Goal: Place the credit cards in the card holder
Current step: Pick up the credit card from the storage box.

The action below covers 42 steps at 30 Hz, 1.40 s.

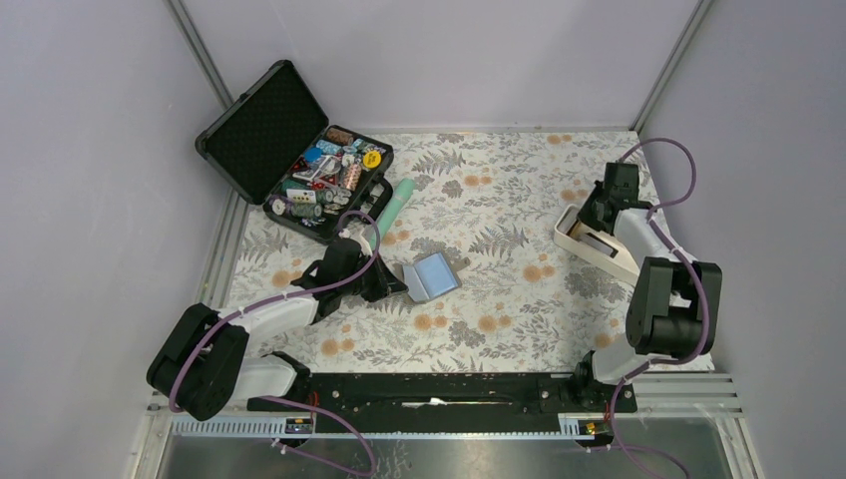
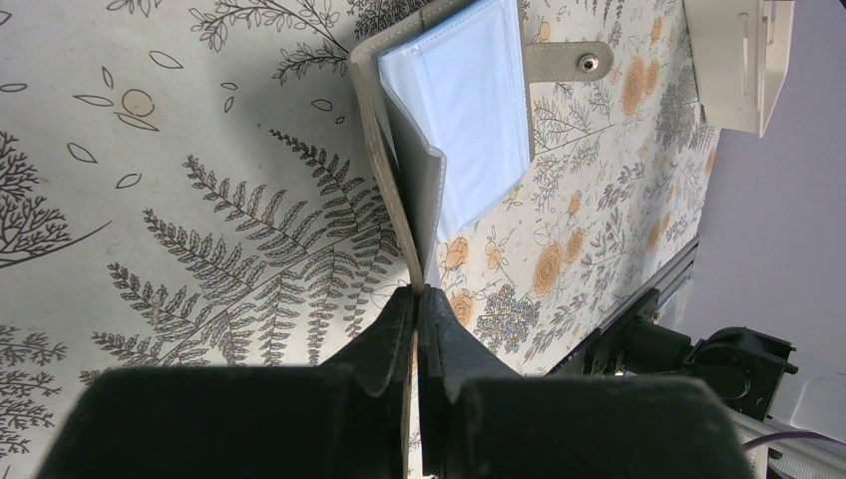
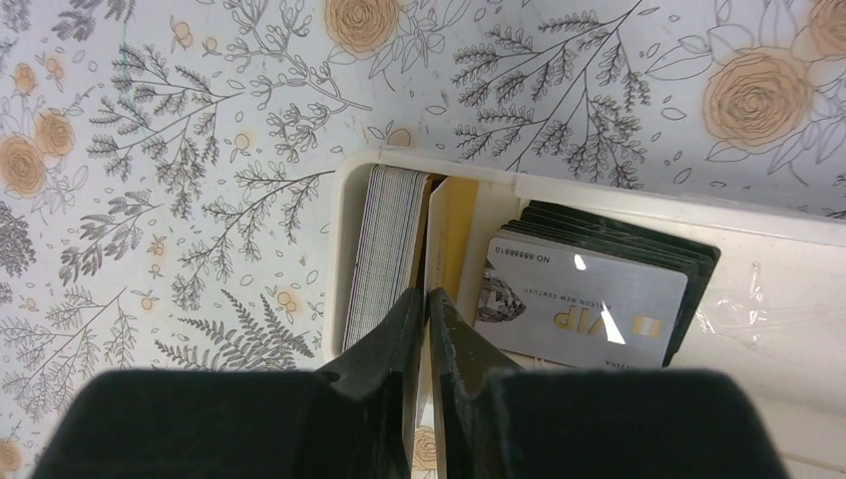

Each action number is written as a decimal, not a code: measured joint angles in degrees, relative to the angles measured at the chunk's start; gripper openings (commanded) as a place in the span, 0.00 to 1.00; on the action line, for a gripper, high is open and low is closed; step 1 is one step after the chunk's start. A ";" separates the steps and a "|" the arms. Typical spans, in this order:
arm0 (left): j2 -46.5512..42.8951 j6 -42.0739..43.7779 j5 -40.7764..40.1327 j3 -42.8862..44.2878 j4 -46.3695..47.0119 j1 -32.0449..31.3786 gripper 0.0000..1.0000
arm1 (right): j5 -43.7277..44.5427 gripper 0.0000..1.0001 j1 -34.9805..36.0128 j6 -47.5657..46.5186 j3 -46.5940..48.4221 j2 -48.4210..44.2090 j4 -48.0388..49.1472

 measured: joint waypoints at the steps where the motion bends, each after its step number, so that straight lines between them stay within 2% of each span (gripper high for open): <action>1: 0.00 0.00 0.00 0.00 -0.02 0.00 0.00 | 0.39 0.11 0.00 -0.04 0.00 -0.42 -0.15; 10: -1.05 0.04 0.04 0.00 -0.61 0.00 0.00 | 2.19 0.00 0.00 -0.72 0.07 -4.87 -1.22; 25: -2.73 0.04 0.04 0.00 -0.90 0.00 0.00 | 1.46 0.00 0.00 -2.78 0.11 -10.73 -5.22; 32: -2.75 0.04 0.04 0.00 -0.90 0.00 0.00 | -4.92 0.00 0.83 -4.68 3.08 -13.31 -9.62; 36: -2.75 0.02 0.04 0.00 -0.87 0.00 0.00 | -6.21 0.00 6.75 -5.70 5.60 -13.62 -12.04; 42: -2.73 0.00 0.04 0.00 -0.85 0.00 0.00 | -7.58 0.00 23.10 -5.97 6.80 -13.66 -14.01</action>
